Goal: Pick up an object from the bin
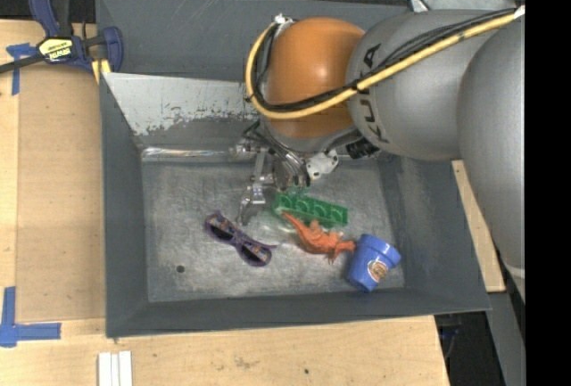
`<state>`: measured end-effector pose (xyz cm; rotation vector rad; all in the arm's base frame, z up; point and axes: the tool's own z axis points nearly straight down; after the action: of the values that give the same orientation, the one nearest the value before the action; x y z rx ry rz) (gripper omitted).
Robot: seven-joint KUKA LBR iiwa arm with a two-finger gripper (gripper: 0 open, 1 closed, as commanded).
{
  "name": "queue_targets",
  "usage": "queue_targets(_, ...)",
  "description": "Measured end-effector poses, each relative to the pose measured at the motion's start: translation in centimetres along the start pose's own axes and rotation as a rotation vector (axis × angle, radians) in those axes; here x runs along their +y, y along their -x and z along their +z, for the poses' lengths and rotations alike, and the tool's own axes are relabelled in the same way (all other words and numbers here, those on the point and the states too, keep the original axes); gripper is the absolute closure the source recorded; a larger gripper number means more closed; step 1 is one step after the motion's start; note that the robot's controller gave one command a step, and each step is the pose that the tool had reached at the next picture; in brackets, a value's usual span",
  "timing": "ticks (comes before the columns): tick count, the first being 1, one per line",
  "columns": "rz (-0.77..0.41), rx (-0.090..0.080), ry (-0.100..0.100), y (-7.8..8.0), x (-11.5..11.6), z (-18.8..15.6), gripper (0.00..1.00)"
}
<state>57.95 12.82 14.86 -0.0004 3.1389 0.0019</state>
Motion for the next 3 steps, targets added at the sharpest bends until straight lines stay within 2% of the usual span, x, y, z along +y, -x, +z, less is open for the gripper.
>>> queue_targets(1, 0.099, -0.003, 0.000, -3.3, -0.2, 4.8, 0.00)
queue_targets(2, 0.093, 0.005, -0.002, -4.6, -0.4, 4.9, 0.00)
queue_targets(3, 0.131, -0.003, 0.001, -4.6, -0.1, 2.9, 0.00)
